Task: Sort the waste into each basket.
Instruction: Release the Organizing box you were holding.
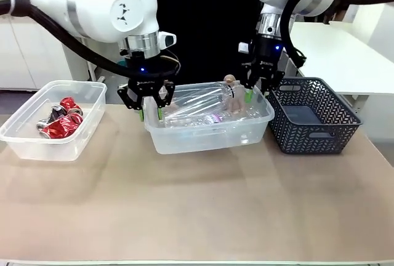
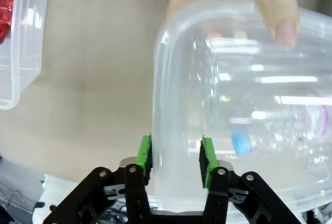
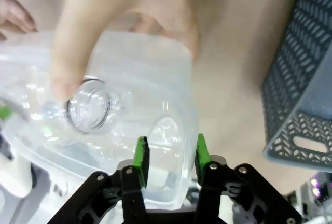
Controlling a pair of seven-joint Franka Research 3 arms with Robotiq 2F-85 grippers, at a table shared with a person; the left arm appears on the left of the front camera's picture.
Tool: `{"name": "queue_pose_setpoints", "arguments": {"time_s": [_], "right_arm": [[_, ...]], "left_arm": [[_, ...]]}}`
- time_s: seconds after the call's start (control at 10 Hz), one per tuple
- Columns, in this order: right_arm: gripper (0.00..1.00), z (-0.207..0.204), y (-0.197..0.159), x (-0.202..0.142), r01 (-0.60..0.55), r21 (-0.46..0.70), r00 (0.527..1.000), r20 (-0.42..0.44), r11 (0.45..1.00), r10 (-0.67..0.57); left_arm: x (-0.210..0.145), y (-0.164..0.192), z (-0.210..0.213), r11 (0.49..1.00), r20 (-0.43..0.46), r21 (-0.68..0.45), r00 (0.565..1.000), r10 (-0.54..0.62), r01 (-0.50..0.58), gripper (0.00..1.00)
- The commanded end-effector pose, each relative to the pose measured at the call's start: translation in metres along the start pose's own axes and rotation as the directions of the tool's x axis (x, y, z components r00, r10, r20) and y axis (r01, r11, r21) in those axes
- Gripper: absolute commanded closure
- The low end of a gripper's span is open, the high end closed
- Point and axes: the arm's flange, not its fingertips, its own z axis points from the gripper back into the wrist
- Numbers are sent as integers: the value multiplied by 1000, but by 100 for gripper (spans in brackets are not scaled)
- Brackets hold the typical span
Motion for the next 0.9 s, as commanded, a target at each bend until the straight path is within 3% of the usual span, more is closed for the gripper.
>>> {"name": "queue_pose_setpoints", "arguments": {"time_s": [0.0, 0.2, 0.5, 0.6, 0.7, 0.8], "right_arm": [[18, -18, -13, -43, 9, 18, 982, 187, 1000, -12], [0, -17, -17, -53, 14, 28, 952, 306, 999, -22], [0, -16, -22, -65, 16, 95, 905, 423, 995, -55], [0, -17, -22, -63, 6, 121, 892, 449, 993, -60], [0, -8, -19, -56, 51, 61, 922, 381, 997, -70], [0, -8, -19, -56, 51, 61, 922, 381, 997, -70]], "left_arm": [[-10, 15, 11, 1000, 62, -13, 998, -9, 10, 0], [-20, 26, 20, 999, 103, -37, 995, -2, 6, 0], [-21, 45, 21, 995, 101, -89, 994, -32, 41, 0], [-20, 49, 17, 992, 54, -88, 995, -83, 87, 0], [-18, 30, 28, 999, 107, -44, 994, -7, 12, 0], [-18, 30, 28, 999, 107, -44, 994, -7, 12, 0]]}}
